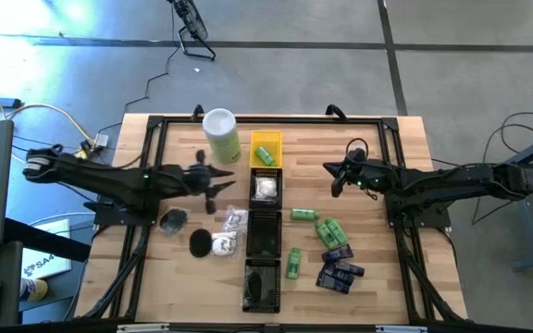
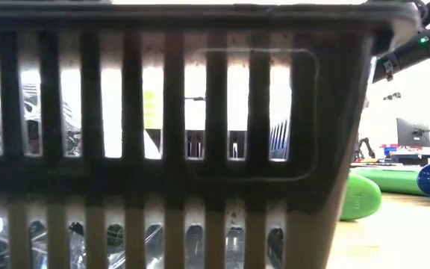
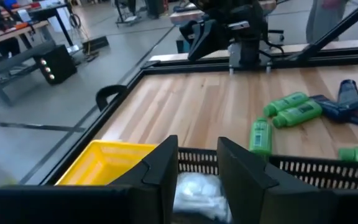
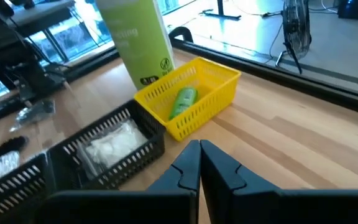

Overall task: Pick & Place Travel size toiletries
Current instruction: Put the dark blue bottle into the center black basket

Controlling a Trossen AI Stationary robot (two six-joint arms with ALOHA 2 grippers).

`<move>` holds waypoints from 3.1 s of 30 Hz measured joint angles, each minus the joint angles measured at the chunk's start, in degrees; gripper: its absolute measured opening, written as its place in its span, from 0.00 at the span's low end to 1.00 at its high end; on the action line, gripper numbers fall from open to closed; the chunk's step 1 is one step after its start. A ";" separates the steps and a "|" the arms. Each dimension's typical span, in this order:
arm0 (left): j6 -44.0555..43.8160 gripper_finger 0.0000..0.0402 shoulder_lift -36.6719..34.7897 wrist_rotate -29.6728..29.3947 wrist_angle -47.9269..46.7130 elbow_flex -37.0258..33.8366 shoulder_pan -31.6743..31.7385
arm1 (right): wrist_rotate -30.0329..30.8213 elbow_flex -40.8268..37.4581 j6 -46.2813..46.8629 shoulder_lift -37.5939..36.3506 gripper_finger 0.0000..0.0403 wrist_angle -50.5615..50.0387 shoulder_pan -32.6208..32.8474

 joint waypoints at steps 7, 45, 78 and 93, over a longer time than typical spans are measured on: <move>0.88 0.27 -15.00 0.39 -6.16 -5.31 -0.02 | -0.03 -0.01 -0.01 0.01 0.01 1.72 0.02; 8.79 0.27 -24.24 1.85 -8.00 -10.60 -0.02 | 5.83 22.77 13.52 8.05 0.01 -34.68 14.13; 8.19 0.27 -24.13 1.85 -9.16 -10.56 -0.02 | -24.50 45.62 25.08 36.65 0.01 -58.63 30.15; 8.22 0.27 -24.13 1.85 -9.14 -10.56 -0.02 | -21.06 45.60 25.35 36.65 0.01 -54.00 30.57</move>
